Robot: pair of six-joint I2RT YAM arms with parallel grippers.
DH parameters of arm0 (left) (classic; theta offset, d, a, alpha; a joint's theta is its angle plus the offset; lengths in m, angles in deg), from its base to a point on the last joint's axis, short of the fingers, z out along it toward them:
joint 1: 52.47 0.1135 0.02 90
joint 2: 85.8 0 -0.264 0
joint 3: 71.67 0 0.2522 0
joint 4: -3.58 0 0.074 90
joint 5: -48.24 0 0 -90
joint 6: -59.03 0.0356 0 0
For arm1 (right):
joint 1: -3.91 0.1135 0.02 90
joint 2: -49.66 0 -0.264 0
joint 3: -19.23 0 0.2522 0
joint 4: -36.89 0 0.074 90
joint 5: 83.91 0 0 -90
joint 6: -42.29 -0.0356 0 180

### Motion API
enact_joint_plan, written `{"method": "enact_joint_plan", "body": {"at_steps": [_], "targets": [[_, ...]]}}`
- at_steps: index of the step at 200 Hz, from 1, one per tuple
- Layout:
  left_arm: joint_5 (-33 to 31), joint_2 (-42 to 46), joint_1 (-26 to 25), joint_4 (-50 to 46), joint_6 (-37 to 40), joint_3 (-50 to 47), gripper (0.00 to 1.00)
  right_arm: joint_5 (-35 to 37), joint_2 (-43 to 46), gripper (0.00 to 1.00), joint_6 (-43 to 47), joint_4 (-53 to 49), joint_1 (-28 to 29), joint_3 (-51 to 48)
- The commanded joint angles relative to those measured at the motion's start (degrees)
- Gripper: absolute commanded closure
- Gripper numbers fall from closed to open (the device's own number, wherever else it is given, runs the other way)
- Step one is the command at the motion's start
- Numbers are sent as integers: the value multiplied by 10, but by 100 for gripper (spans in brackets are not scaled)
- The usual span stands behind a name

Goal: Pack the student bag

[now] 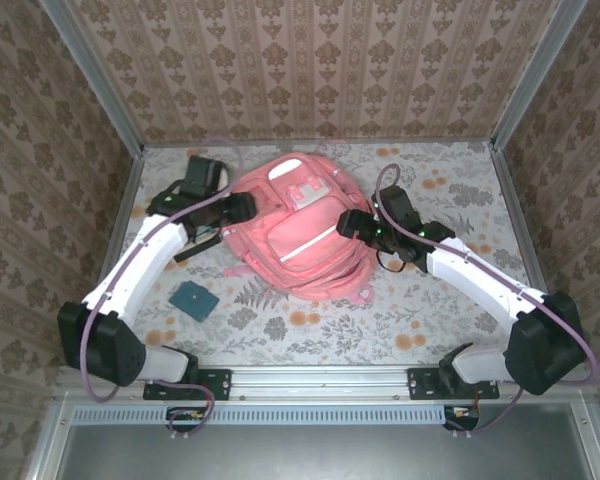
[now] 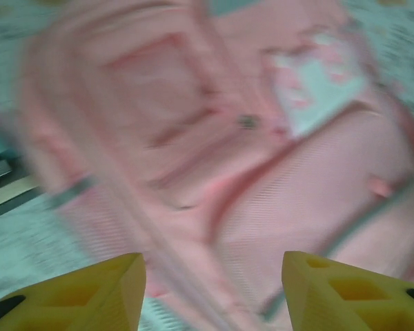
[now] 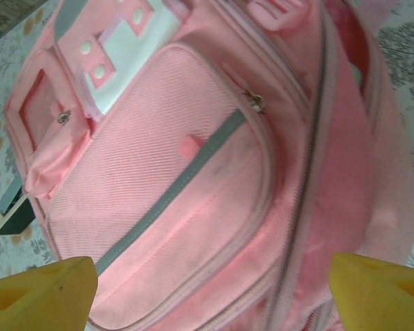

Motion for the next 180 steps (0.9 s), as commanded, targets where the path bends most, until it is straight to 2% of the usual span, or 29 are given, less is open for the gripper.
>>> {"method": "enact_joint_plan", "body": {"at_steps": [1,30,53,96,135,165,180], "targets": [[-14,14,71,-3,1,-49,51,-21,-11,12,22,15,6,33],[19,-23,143,13,53,-61,55,-28,-20,12,24,14,11,46],[24,-77,175,19,106,-41,56,-26,-22,12,27,13,12,48],[52,-187,224,39,147,4,57,-21,-22,12,24,7,12,46],[54,-240,256,47,148,18,56,-11,-15,11,22,3,12,37],[39,-235,278,63,130,9,52,-8,-9,12,20,2,12,31],[55,-232,303,77,113,5,49,-9,-10,12,19,3,12,31]]}}
